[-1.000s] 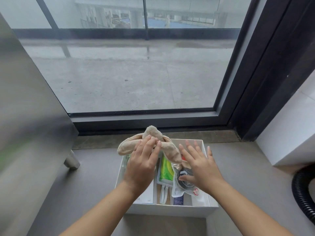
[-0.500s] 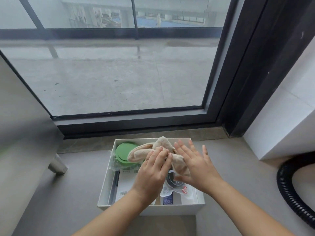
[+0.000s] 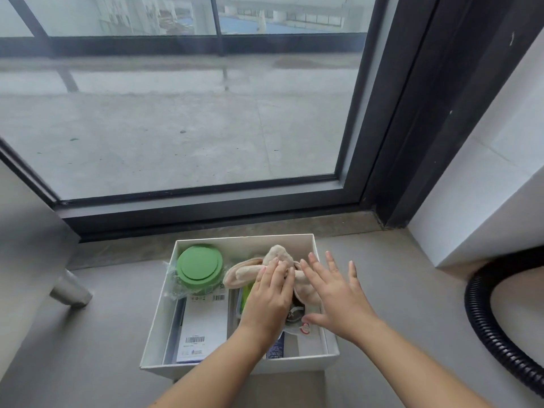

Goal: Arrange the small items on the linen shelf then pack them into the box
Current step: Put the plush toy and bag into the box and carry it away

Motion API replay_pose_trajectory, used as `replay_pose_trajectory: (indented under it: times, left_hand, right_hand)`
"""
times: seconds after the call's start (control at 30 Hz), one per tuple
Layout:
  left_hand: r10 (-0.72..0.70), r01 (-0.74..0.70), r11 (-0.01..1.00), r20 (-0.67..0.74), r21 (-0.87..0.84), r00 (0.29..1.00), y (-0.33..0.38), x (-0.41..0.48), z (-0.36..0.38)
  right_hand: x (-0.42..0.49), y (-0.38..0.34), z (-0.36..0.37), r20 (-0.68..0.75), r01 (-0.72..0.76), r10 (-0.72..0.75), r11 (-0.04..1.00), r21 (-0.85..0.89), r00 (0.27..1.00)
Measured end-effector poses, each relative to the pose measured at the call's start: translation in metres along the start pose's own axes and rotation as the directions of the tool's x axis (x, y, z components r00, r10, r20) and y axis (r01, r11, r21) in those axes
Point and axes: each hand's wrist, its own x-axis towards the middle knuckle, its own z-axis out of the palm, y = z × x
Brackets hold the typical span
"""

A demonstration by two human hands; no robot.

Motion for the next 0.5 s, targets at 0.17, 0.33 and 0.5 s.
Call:
replay_pose_trajectory:
  times: [0.17,0.33,0.5]
  left_hand:
    - [-0.029,0.027,1.000,0.123,0.016,0.992,0.013,0.008,0.010]
    - [-0.003,0.007,1.000,0.144,-0.029,0.990,0.012,0.007,0.013]
    - [0.033,-0.041,0.999,0.236,0.026,0.971,-0.005,-0.001,0.020]
  right_hand:
    - [0.001,0.002,0.005,0.000,-0.004,0.004,1.000,-0.003,1.000]
    - [0.003,0.000,0.005,0.004,-0.003,0.003,1.000,-0.025,1.000]
    - [0.004,-0.006,0.001,0.025,-0.016,0.016,1.000,-0.017,1.000]
